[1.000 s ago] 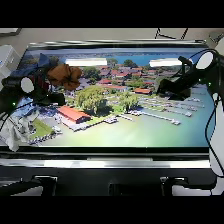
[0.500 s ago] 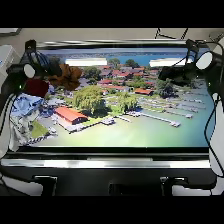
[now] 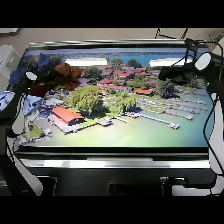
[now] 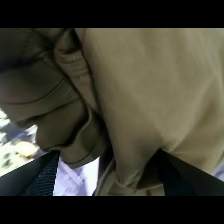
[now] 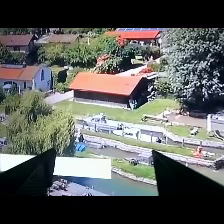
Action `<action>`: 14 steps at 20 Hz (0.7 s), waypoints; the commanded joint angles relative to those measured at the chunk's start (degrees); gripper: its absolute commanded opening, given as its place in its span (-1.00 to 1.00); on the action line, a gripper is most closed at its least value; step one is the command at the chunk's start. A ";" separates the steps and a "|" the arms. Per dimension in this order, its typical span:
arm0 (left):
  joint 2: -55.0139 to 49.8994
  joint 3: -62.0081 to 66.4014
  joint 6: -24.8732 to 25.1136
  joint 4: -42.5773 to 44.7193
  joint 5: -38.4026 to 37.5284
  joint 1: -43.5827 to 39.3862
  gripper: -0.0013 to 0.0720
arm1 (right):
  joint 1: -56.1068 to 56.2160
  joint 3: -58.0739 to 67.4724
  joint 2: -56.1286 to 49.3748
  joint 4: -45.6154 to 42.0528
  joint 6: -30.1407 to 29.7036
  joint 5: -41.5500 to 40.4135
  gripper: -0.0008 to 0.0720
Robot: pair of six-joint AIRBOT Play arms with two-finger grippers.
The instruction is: Fold the clothes and pants, and hang the long-sleeved shirts on hangers.
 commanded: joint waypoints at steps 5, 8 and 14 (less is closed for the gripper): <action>-3.28 -0.70 3.72 -13.86 18.01 -3.76 -0.68 | 0.07 0.07 -0.02 0.35 -0.98 12.70 0.88; -0.50 -0.68 8.52 -13.79 15.87 -5.01 -0.91 | 0.07 0.07 0.59 0.20 -0.98 14.29 0.88; 23.28 -0.72 39.63 -8.22 -2.34 -8.63 -0.92 | 0.07 0.07 5.22 -1.07 -0.98 10.56 0.88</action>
